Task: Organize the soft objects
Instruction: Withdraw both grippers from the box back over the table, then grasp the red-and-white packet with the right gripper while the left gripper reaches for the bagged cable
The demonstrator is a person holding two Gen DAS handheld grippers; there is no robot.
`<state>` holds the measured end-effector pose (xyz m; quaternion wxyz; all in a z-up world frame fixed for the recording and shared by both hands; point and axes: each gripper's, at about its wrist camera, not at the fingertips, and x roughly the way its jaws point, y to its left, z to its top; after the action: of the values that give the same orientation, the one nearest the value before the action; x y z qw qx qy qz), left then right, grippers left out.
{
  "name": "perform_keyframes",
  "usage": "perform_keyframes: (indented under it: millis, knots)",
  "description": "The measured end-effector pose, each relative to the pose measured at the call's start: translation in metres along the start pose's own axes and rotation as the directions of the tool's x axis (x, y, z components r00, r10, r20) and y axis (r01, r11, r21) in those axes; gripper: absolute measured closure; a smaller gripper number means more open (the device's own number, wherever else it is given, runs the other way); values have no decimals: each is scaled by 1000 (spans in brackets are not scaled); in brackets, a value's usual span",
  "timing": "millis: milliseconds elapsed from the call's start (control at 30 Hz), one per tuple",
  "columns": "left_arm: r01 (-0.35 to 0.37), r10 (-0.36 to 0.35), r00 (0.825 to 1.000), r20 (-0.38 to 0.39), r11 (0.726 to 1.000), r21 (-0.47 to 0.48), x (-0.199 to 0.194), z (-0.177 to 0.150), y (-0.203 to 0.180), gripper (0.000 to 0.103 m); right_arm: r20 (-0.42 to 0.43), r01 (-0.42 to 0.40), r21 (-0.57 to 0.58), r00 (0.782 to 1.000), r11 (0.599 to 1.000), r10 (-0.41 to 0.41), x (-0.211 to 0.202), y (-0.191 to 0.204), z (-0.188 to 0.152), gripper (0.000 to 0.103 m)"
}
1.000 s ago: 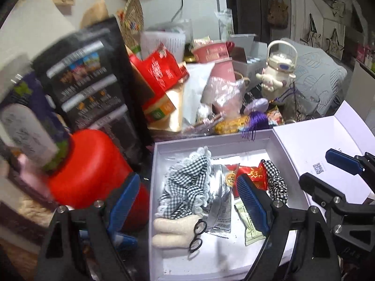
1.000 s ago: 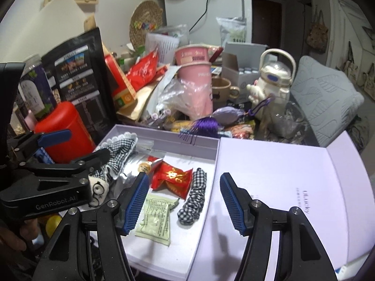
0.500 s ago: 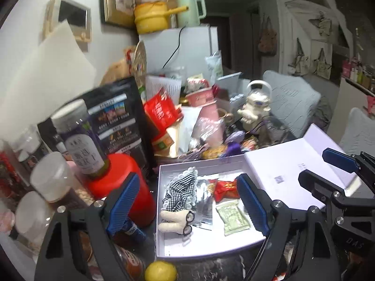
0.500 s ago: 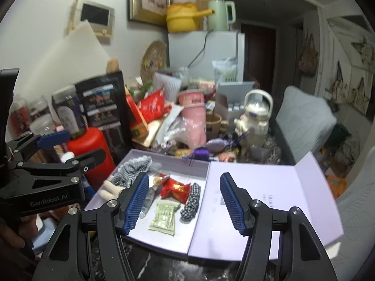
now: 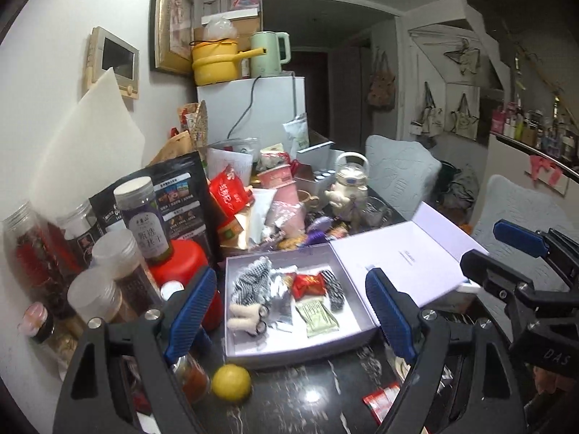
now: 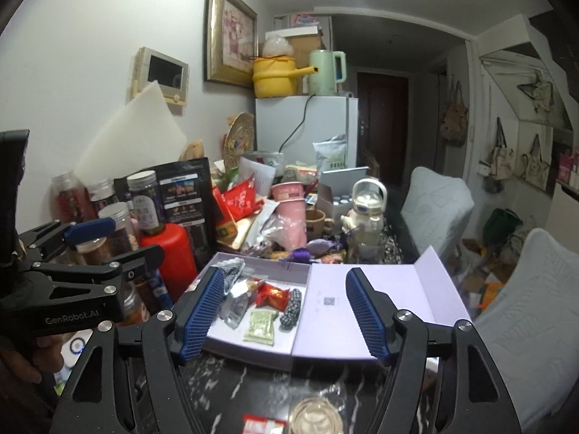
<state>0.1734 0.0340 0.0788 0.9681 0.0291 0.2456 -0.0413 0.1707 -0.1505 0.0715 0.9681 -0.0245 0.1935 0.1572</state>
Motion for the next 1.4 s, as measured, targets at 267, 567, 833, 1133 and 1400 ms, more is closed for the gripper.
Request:
perform_keyframes:
  millis: [267,567,833,1133,1400]
  knots:
    - [74,-74,996,-49,997,-3,-20,-30,-6,18,-1,22,2,1000,1000,-22,-38,9,-29,23]
    - [107,-108,987,-115,994,-14,-27,-73,-10,18,-82,34,48,996,998,-30,-44,14,-76,23]
    - [127,-129,976,-178,992,-25,-24,-111,-11,18,-185,13,101,983,995,6,-33,16,-120,23]
    - [158,-176,950,-259,983,-92,-6,-156,-10,18,-315,-6,123,948,992,45,-11,17,-171,23]
    - [150,-178,936,-303,982,-114,8,-183,-9,18,-392,13,127,919,992,38,17,15,-203,23]
